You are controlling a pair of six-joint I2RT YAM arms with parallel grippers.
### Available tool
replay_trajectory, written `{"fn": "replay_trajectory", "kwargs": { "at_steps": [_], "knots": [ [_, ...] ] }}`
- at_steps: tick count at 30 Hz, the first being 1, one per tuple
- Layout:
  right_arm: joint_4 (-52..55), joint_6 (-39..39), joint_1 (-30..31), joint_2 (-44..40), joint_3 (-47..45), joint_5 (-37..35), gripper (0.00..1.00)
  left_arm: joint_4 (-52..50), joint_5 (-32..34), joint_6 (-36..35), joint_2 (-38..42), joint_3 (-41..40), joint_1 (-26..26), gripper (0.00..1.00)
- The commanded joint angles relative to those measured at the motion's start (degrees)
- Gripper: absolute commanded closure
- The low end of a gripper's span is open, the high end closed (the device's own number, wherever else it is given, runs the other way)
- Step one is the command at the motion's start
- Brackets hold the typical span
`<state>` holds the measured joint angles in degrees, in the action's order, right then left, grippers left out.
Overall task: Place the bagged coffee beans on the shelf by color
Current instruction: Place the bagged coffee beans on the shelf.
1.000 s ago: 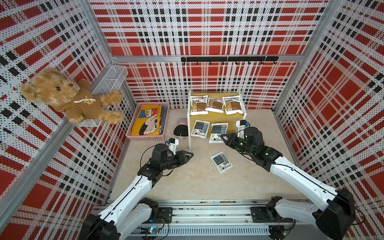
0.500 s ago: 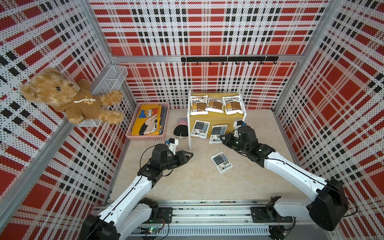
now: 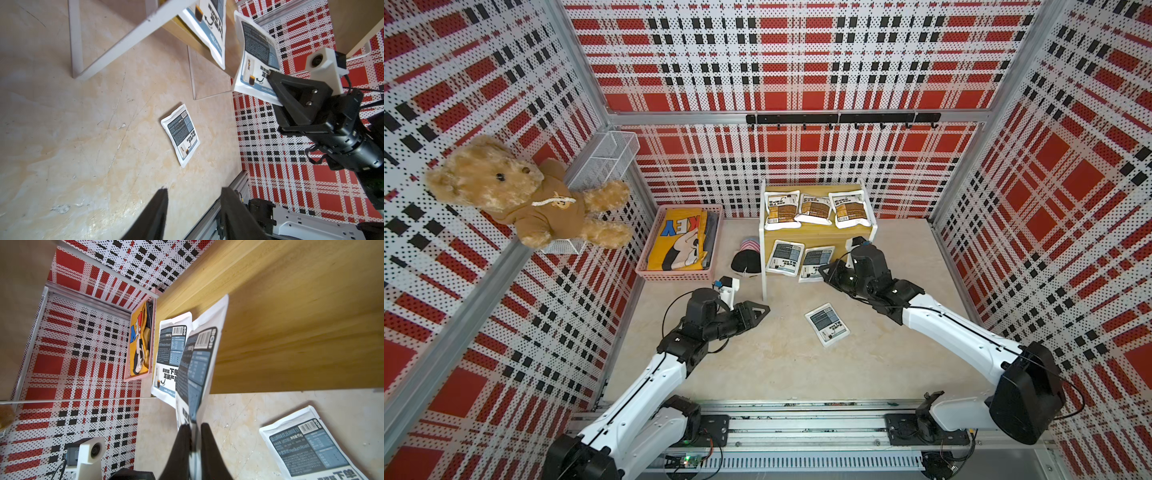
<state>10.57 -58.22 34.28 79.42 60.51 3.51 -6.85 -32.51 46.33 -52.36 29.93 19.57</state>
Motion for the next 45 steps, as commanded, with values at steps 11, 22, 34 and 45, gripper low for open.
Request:
{"fn": "replay_trajectory", "kwargs": {
  "at_steps": [11, 22, 34, 45],
  "knots": [
    [0.17, -1.46, -0.44, 1.18, 0.38, -1.56, 0.78, -1.06, 0.37, -1.46, 0.25, -0.04, -0.41, 0.52],
    [-2.13, -3.35, -0.44, 1.53, -0.13, -1.29, 0.72, -1.20, 0.18, -1.36, 0.75, -0.67, -0.41, 0.52],
    [-3.12, -5.50, -0.43, 0.28, -1.86, -3.67, 0.80, -1.14, -0.07, -1.35, 0.80, -0.91, -0.45, 0.52],
    [-4.17, -6.23, 0.00, 1.23, -1.67, -5.93, 0.85, -1.06, -0.45, -1.38, 0.48, -1.20, -0.41, 0.51]
  ]
}}
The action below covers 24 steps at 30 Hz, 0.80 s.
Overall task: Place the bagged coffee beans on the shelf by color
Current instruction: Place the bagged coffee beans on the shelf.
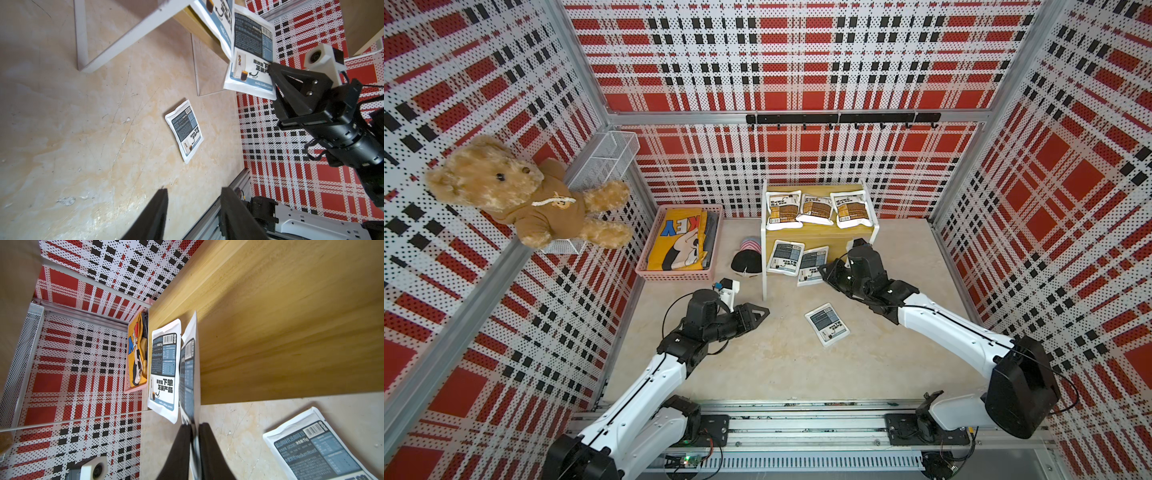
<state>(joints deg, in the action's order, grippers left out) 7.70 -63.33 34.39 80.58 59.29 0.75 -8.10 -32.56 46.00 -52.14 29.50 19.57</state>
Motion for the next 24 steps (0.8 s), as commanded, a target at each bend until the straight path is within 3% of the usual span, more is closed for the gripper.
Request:
{"fn": "replay_trajectory", "kwargs": {
  "at_steps": [1, 14, 24],
  "knots": [
    [-1.28, -0.94, -0.11, 0.40, -0.22, -3.01, 0.85, 0.19, -0.39, -1.00, 0.16, -0.83, -0.41, 0.52],
    [-2.08, -1.56, 0.39, 3.18, 1.43, -3.45, 0.83, 0.28, -0.54, -1.00, 0.20, -1.22, -0.41, 0.52],
    [-1.32, -1.64, 0.94, 3.51, 2.42, -5.09, 0.69, 0.28, -0.75, -1.00, 0.63, -1.55, -0.46, 0.52]
  ]
}}
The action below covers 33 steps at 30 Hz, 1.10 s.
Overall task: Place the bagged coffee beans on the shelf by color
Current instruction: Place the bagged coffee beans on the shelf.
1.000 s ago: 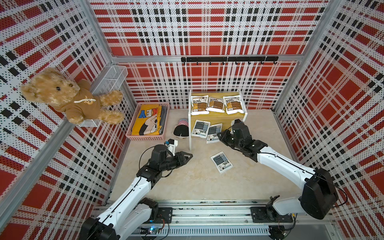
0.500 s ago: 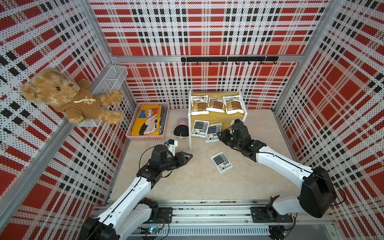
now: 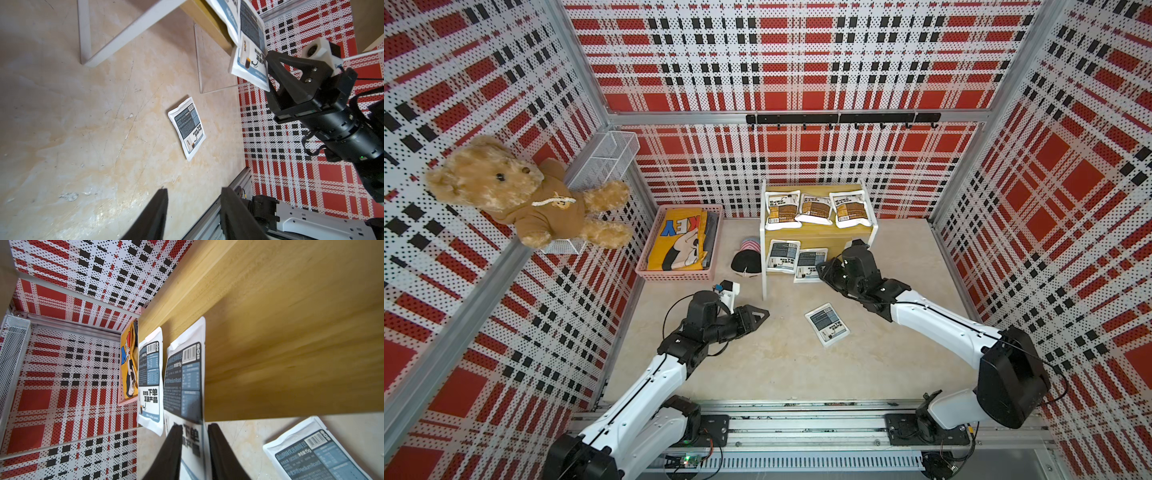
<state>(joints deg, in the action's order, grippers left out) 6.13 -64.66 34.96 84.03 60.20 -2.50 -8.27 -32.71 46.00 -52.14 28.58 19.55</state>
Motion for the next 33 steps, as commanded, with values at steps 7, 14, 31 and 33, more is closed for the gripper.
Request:
{"fn": "replay_trajectory", "kwargs": {
  "at_steps": [7, 14, 31, 33],
  "knots": [
    [0.77, -1.64, 0.54, -2.81, -1.02, -3.60, 0.58, 0.55, -0.51, -1.00, 0.83, -0.88, -0.30, 0.52],
    [1.53, -2.66, 0.83, -5.07, -2.85, -4.87, 0.51, 0.64, -0.50, -0.82, 1.16, -0.93, -0.25, 0.51],
    [4.85, -2.60, 1.36, -7.71, -2.53, -6.79, 0.30, 1.24, -0.68, -0.13, 1.55, -1.33, -0.22, 0.52],
    [6.29, -2.42, 1.72, -8.35, -2.28, -7.26, 0.30, 1.24, -0.66, -0.12, 1.57, -1.24, -0.23, 0.52]
  ]
}}
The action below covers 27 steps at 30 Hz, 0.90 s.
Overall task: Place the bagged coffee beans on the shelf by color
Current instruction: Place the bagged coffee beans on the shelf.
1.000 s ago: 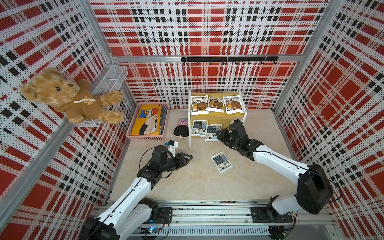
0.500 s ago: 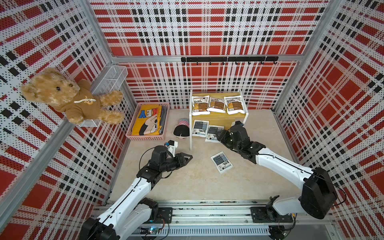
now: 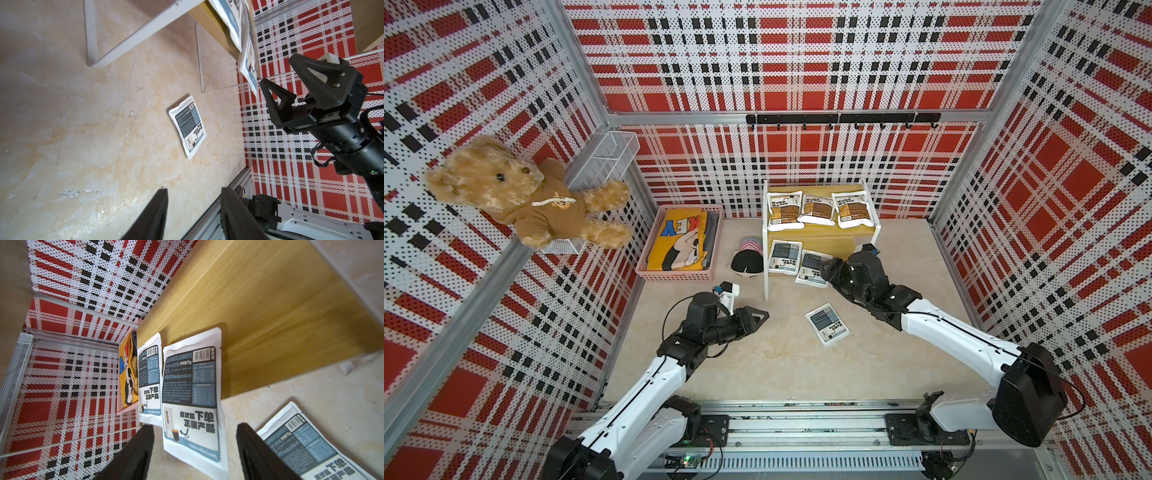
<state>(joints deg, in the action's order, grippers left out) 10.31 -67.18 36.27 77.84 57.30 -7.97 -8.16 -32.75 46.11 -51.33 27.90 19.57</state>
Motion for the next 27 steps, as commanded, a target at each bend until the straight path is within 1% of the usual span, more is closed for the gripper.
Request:
{"fn": "replay_trajectory", "kwargs": {
  "at_steps": [1, 8, 11, 13, 16, 19, 22, 24, 27],
  "knots": [
    [2.87, 0.12, 0.67, -2.77, 0.57, -2.17, 0.30, 1.13, -0.62, -0.25, 0.84, -0.50, -0.29, 0.52],
    [9.85, -0.33, 4.23, -8.27, -0.95, -3.55, 0.31, 1.40, -0.86, -0.38, 0.79, -0.09, -0.24, 0.51],
    [12.95, -0.05, 6.29, -10.82, -1.96, -2.99, 0.33, 1.32, -0.87, -1.01, 1.02, 0.79, -0.08, 0.51],
    [14.33, 0.46, 7.12, -11.56, -2.60, -0.51, 0.38, 1.31, -0.36, -1.65, 1.22, 1.65, 0.32, 0.51],
    [16.44, 2.93, 8.15, -10.84, -2.17, 3.24, 0.51, 1.45, 1.08, -3.16, 1.75, 2.89, 1.33, 0.51],
    [17.81, 5.75, 9.32, -8.94, -0.53, 3.87, 0.67, 2.00, 2.49, -4.18, 2.40, 3.61, 2.31, 0.50],
    [15.64, 7.23, 9.43, -6.29, 0.49, 5.28, 0.85, 2.71, 2.46, -3.79, 2.30, 3.39, 2.40, 0.50],
    [13.88, 7.64, 9.43, -4.68, 0.96, 5.60, 1.00, 2.71, 2.43, -3.72, 2.19, 3.22, 2.40, 0.50],
    [12.24, 7.89, 9.43, -2.70, 1.32, 5.33, 1.00, 2.64, 2.55, -3.57, 2.49, 3.13, 2.34, 0.50]
  ]
}}
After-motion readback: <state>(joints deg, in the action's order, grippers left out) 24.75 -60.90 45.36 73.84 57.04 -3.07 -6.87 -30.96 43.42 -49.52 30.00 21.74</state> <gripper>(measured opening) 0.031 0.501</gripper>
